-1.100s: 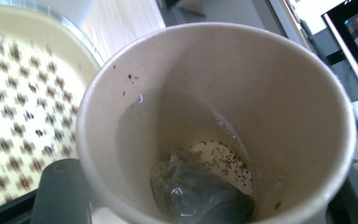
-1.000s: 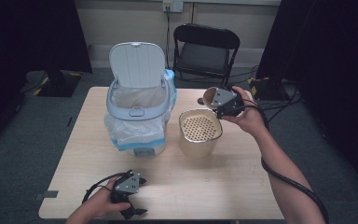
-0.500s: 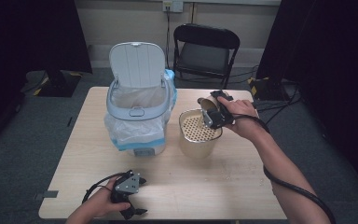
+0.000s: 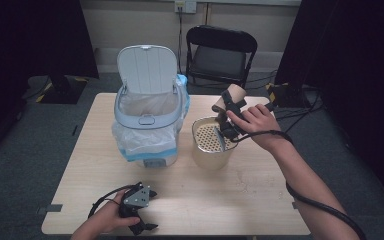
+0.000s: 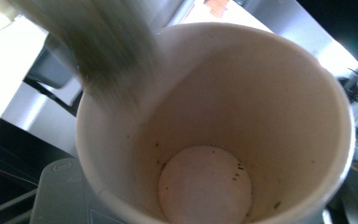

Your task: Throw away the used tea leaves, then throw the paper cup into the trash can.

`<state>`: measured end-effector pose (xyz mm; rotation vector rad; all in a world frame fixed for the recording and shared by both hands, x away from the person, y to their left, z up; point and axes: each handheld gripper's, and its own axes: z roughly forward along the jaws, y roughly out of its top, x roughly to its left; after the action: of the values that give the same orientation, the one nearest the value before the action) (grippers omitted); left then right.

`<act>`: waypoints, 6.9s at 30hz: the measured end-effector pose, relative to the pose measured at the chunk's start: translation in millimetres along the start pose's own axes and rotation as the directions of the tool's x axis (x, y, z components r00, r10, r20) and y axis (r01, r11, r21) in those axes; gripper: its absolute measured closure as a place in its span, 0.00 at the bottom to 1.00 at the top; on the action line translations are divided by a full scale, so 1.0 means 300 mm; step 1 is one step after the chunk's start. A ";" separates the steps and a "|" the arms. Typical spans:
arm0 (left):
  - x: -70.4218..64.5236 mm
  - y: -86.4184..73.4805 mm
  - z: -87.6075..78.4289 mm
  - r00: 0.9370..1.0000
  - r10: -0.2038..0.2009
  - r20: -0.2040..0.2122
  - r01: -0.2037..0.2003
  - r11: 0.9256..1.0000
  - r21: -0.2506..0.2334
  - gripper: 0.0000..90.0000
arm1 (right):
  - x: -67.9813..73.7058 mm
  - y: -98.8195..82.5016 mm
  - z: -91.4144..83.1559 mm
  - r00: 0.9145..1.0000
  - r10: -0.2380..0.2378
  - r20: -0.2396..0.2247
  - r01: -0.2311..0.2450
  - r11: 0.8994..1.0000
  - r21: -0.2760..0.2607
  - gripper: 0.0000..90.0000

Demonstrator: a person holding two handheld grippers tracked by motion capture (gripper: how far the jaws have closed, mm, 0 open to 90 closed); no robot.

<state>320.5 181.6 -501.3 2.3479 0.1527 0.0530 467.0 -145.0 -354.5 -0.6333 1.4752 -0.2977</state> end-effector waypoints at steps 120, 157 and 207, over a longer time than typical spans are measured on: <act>-0.002 0.000 0.001 1.000 -0.007 0.007 0.007 1.000 0.003 0.00 | -0.429 -0.148 0.216 -0.225 0.691 -0.687 -0.955 -0.015 0.297 0.30; -0.003 0.001 0.000 1.000 -0.012 0.006 0.012 1.000 0.009 0.00 | -0.604 0.113 0.267 -0.216 0.566 -0.796 -0.970 -0.030 0.242 0.30; -0.001 0.000 0.000 1.000 -0.007 0.007 0.007 1.000 0.006 0.00 | -0.436 0.028 0.393 -0.346 0.548 -0.761 -0.934 -0.128 0.332 0.23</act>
<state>320.1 181.4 -501.2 2.3530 0.1576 0.0415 567.7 -40.7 -254.2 0.6252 2.5004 1.3484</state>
